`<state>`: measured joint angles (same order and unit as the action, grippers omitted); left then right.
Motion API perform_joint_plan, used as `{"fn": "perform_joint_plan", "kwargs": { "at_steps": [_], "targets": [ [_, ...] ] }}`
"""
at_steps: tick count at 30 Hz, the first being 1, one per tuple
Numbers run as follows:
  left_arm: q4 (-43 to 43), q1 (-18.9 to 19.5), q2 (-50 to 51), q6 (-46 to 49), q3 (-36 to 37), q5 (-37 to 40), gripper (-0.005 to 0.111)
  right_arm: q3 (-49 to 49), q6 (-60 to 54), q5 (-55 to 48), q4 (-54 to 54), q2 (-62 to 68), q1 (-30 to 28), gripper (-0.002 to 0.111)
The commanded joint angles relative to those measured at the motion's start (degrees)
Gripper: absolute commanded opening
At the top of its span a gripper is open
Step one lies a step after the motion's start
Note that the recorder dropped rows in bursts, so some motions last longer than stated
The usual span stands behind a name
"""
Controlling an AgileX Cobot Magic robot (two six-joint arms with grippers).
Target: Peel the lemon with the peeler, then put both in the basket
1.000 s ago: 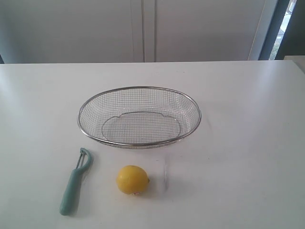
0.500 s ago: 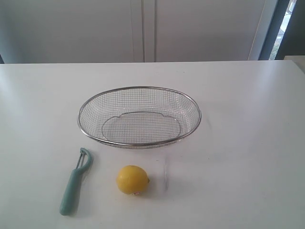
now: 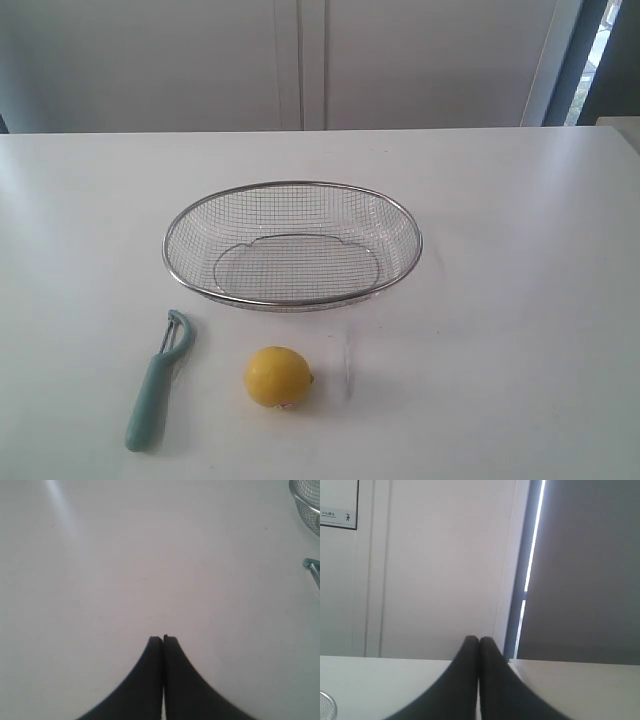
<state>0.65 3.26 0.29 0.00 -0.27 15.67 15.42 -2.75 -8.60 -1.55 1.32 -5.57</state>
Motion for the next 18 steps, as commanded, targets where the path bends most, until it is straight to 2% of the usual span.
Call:
{"fn": "perform_joint_plan", "kwargs": {
  "at_steps": [1,18],
  "targets": [
    [0.18,0.08,-0.29,0.00,0.27,-0.26,0.000,3.37,0.46,-3.68,-0.16,2.25,-0.19,0.000],
    [0.18,0.08,-0.29,0.00,0.27,-0.26,0.000,12.56,1.21,-12.29,-0.16,10.37,-0.19,0.000]
  ]
}}
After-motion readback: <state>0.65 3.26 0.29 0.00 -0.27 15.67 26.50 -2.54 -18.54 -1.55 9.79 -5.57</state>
